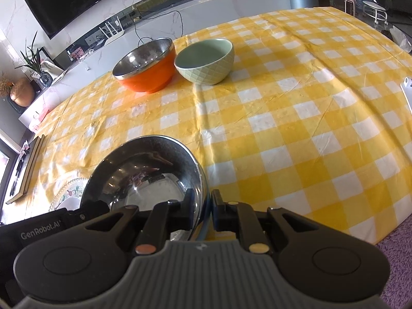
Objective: Organize plates and bowls
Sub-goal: 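Lower the blue bowl onto the table and open the left gripper, then move the left gripper to the orange steel bowl rim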
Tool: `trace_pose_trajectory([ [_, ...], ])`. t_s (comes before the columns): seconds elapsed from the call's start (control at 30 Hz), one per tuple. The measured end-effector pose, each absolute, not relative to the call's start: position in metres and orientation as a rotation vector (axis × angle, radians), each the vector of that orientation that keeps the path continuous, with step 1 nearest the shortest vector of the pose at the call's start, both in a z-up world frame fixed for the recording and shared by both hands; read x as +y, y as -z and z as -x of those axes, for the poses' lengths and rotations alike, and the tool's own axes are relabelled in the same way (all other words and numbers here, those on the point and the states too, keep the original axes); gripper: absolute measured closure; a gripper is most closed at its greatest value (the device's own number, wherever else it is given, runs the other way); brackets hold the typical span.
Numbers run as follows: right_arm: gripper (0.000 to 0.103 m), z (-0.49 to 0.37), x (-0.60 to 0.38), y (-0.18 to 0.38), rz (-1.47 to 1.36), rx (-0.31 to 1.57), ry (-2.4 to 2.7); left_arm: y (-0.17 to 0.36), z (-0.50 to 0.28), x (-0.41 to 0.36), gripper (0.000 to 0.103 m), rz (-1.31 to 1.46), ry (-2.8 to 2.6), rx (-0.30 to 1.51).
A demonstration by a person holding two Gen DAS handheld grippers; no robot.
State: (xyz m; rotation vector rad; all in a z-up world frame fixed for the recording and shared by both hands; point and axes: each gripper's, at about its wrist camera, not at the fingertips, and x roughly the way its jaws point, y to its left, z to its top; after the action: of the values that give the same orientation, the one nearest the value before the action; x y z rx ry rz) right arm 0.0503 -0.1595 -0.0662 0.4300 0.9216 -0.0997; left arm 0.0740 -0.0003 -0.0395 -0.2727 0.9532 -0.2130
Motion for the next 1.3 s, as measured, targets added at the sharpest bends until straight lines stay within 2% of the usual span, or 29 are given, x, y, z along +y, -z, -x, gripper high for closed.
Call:
trace_pose_trajectory([
  [0.07, 0.082, -0.049, -0.158, 0.063, -0.412, 0.906, 0.104, 0.036, -0.073, 0.001, 0.073, 0.272, 0.213, 0.939],
  [0.1, 0.075, -0.048, -0.158, 0.061, -0.402, 0.895, 0.107, 0.033, -0.072, 0.002, 0.072, 0.271, 0.213, 0.93],
  [0.27, 0.07, -0.041, -0.159, 0.046, -0.389, 0.817, 0.104, 0.018, -0.068, 0.004, 0.059, 0.252, 0.222, 0.879],
  [0.43, 0.057, -0.036, -0.16, 0.027, -0.371, 0.729, 0.091, -0.002, -0.067, 0.004, 0.05, 0.194, 0.233, 0.815],
  [0.93, 0.049, -0.08, -0.167, -0.004, -0.273, 0.686, 0.064, -0.037, -0.117, 0.001, 0.048, 0.116, 0.245, 0.787],
  [1.3, 0.048, -0.15, -0.172, 0.002, -0.216, 0.786, 0.057, -0.026, -0.172, -0.013, 0.048, 0.064, 0.267, 0.853],
])
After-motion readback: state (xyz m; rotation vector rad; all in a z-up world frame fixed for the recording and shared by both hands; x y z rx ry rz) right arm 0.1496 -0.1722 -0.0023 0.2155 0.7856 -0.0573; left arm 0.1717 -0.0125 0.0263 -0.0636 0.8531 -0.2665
